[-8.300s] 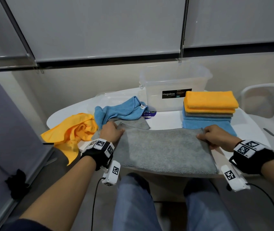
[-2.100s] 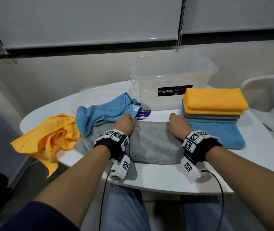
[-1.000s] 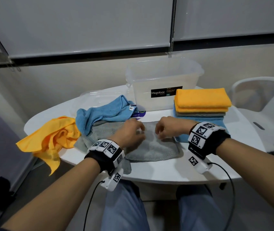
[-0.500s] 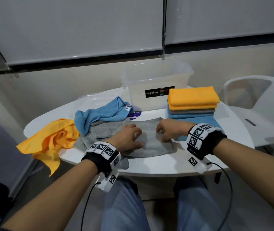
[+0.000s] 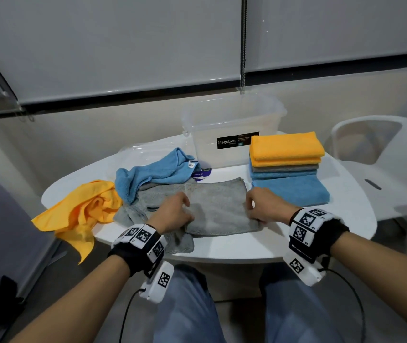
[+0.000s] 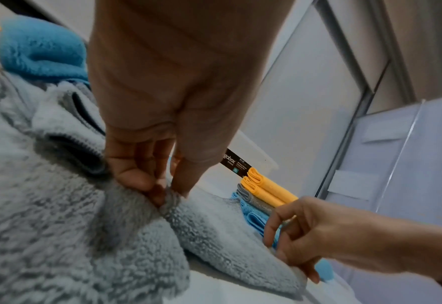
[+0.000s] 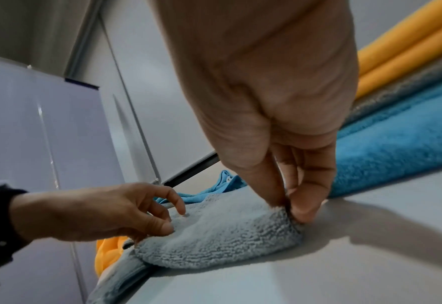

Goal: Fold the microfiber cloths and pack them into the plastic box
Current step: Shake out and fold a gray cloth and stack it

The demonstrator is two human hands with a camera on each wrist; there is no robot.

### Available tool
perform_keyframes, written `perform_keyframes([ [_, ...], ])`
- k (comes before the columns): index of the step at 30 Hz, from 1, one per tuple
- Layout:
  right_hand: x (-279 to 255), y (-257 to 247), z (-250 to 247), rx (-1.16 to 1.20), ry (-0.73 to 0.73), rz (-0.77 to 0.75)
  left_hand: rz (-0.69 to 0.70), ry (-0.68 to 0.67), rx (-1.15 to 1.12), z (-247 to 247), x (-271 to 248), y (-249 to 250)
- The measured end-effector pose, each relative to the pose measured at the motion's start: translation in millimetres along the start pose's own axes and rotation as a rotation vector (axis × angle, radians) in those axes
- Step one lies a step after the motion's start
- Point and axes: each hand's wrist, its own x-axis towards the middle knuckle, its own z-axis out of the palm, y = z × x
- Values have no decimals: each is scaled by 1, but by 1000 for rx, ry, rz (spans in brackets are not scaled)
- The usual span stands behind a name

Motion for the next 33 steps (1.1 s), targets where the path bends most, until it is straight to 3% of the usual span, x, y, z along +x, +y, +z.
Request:
perform_keyframes([
  [8, -4, 8, -3, 123, -206, 85, -110, -254, -102, -3, 3, -1],
  [10, 2, 7, -8, 125, -197, 98, -132, -186, -96, -6, 11, 0],
  [14, 20, 0, -14, 79, -1, 58, -161, -52, -229, -7, 28, 8],
  [18, 36, 0, -1, 42, 70, 57, -103, 51, -289, -3, 40, 13],
  [21, 41, 5, 4, 12, 63, 50, -51, 115, -321, 3, 45, 9],
  [25, 34, 6, 2, -48, 43, 27, -22, 60, -182, 10, 40, -3],
  [30, 19, -6, -7, -109, 75, -144, 99, 152, 17, 2, 27, 0],
  [33, 1, -19, -6, -76, -121, -282, 233, 146, 150, -2, 11, 14],
])
